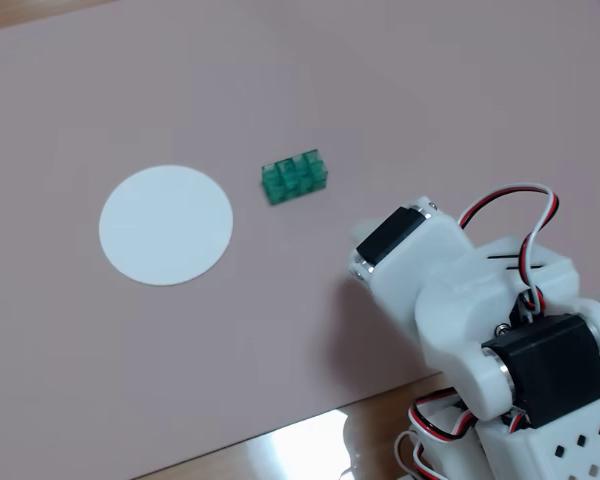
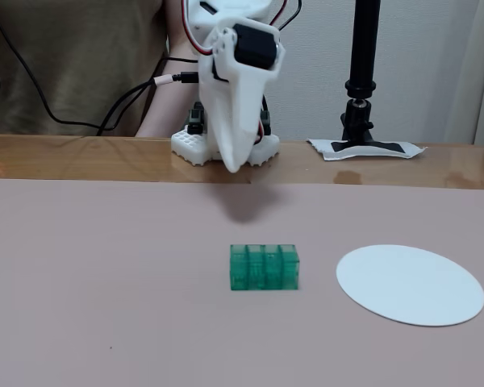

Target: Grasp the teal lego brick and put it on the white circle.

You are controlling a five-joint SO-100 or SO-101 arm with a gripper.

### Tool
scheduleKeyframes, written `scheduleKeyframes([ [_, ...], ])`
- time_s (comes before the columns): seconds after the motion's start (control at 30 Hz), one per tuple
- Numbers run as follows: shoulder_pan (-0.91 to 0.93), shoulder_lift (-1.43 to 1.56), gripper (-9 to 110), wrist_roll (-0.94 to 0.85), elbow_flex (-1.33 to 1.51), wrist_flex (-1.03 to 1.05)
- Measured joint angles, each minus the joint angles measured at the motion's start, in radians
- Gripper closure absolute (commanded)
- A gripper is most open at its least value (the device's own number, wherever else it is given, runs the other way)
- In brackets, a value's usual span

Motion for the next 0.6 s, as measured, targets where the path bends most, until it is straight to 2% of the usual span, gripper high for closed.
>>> scheduleKeyframes([
  [0.2,0.028,-0.106,102,-0.003,-0.163,-0.028],
  [0.6,0.018,-0.913,102,0.121,-0.716,-0.101],
])
